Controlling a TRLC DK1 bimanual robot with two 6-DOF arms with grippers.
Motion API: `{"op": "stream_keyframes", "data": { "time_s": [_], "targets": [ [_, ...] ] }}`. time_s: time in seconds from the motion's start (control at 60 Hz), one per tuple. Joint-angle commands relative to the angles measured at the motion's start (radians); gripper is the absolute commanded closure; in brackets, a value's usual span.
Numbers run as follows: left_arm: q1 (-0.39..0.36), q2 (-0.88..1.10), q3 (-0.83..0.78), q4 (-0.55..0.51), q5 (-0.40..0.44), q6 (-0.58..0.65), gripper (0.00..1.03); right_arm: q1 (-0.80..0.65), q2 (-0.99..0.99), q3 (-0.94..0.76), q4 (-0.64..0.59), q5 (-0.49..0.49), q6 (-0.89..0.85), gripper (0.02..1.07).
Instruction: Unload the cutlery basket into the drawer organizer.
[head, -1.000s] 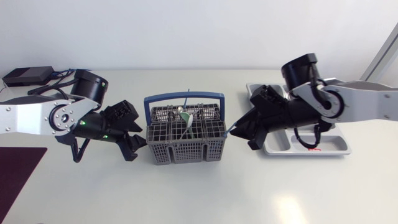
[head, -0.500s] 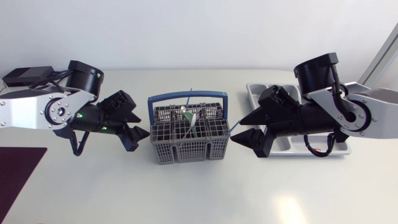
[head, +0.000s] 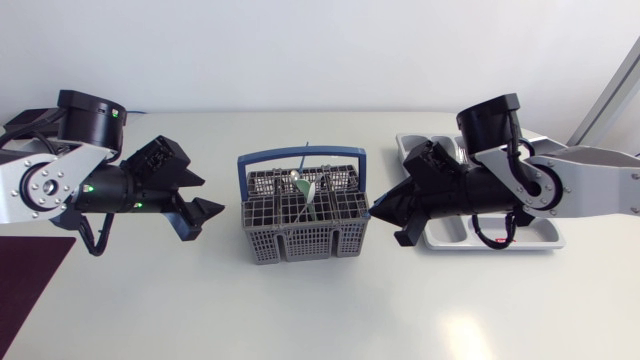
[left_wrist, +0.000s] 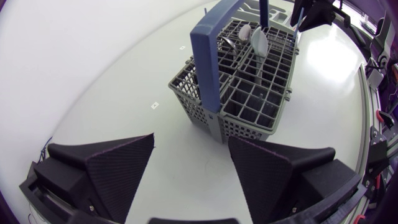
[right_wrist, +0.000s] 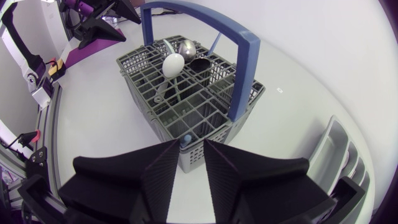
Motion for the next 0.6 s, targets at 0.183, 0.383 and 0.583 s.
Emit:
{"op": "stream_keyframes", "data": {
  "time_s": [0.183, 0.383, 0.583],
  "targets": [
    [0.004, -0.027, -0.033, 0.004, 0.009, -0.004, 0.14, 0.009, 0.023, 0.004, 0.045, 0.002, 0.026, 0.89],
    [0.001, -0.027, -0.036, 0.007, 0.009, -0.004, 0.14, 0.012, 0.020, -0.006, 0.071, -0.004, 0.033, 1.00],
    [0.001, -0.030, -0.038, 0.007, 0.009, -0.004, 0.14, 0.018, -0.030, 0.006, 0.051, -0.004, 0.038, 1.01]
  ]
}}
